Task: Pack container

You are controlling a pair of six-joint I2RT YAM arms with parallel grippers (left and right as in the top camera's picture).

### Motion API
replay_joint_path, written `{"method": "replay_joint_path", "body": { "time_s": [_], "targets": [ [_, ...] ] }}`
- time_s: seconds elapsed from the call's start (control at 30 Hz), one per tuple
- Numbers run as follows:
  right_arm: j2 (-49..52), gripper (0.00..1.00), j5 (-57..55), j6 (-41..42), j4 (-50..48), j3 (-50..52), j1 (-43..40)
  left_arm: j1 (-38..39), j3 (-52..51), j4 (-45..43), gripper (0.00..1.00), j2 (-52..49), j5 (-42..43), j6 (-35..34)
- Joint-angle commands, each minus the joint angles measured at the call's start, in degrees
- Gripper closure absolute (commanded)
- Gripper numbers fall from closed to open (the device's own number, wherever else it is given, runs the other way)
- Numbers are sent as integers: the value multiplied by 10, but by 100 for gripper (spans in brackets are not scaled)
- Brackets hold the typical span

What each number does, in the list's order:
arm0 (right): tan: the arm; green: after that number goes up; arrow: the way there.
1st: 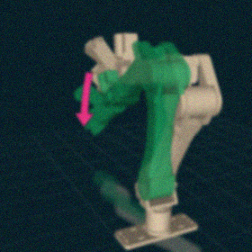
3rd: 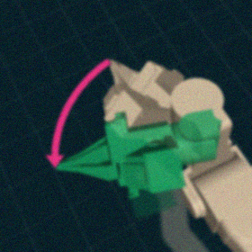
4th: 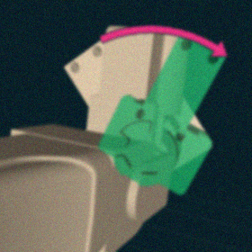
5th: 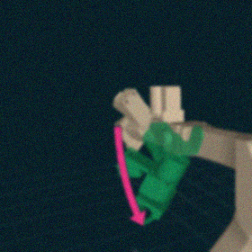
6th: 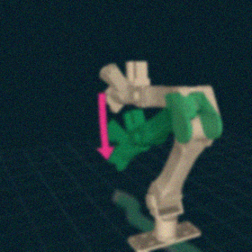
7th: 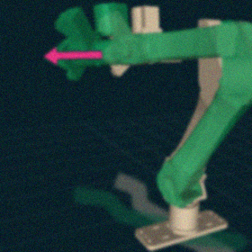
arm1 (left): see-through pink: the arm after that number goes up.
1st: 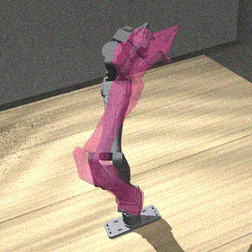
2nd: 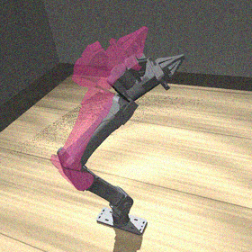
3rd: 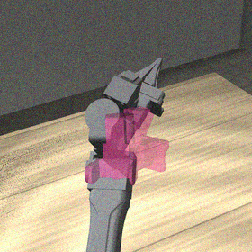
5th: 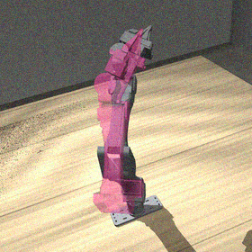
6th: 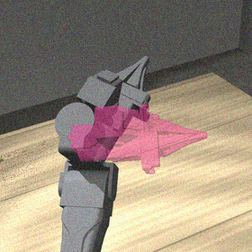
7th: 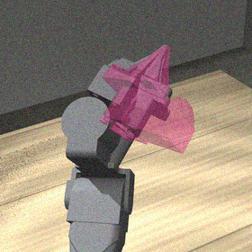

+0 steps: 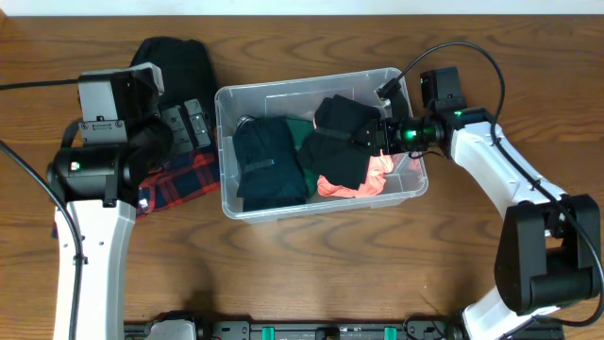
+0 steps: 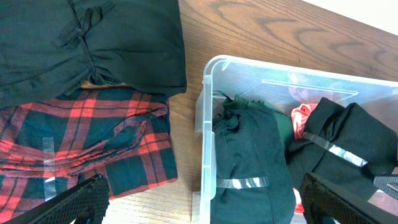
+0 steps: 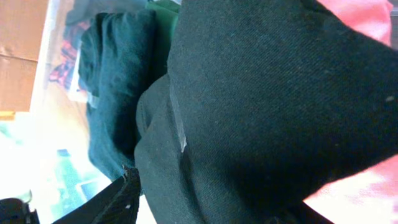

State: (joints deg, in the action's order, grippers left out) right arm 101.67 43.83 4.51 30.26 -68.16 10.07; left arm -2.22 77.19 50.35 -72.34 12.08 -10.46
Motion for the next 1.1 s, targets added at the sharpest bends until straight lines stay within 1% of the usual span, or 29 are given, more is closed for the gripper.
{"method": "replay_joint_path", "body": {
  "time_s": [0.0, 0.07, 0.17, 0.23, 0.3, 0.43, 0.5, 0.57, 0.7, 0.73, 0.83, 0.93, 1.0, 1.07],
  "targets": [
    [-73, 45, -73, -5, 3, -17, -2, -2, 10, 0, 2, -3, 3, 6],
    [-113, 46, -121, 12, 13, -27, -3, -2, 10, 0, 2, -3, 3, 6],
    [-162, 57, -139, 17, 21, -36, -2, -2, 10, 0, 2, -3, 3, 6],
    [-185, 59, -148, 41, 29, -36, -2, -2, 10, 0, 2, -3, 3, 6],
    [-196, 65, -156, 49, 42, -36, 6, -2, 10, 0, 2, -3, 3, 6],
    [-176, 70, -203, 73, 49, -35, 44, -2, 10, 0, 2, -3, 3, 6],
    [-136, 74, -256, 79, 47, -35, 83, -2, 10, 0, 2, -3, 3, 6],
    [-105, 73, -278, 79, 41, -35, 108, -2, 10, 0, 2, -3, 3, 6],
    [-30, 69, -301, 76, 25, -35, 152, -2, 10, 0, 2, -3, 3, 6],
    [-12, 68, -304, 76, 23, -35, 159, -2, 10, 0, 2, -3, 3, 6],
    [36, 67, -333, 87, 20, -35, 168, -2, 10, 0, 2, -3, 3, 6],
    [53, 46, -357, 112, 21, -35, 161, -2, 10, 0, 2, -3, 4, 6],
    [45, 38, -357, 111, 13, -35, 153, -2, 10, 0, 2, -3, 3, 6],
    [26, 34, -352, 108, 10, -39, 147, -2, 10, 0, 2, -3, 4, 6]
  ]
}}
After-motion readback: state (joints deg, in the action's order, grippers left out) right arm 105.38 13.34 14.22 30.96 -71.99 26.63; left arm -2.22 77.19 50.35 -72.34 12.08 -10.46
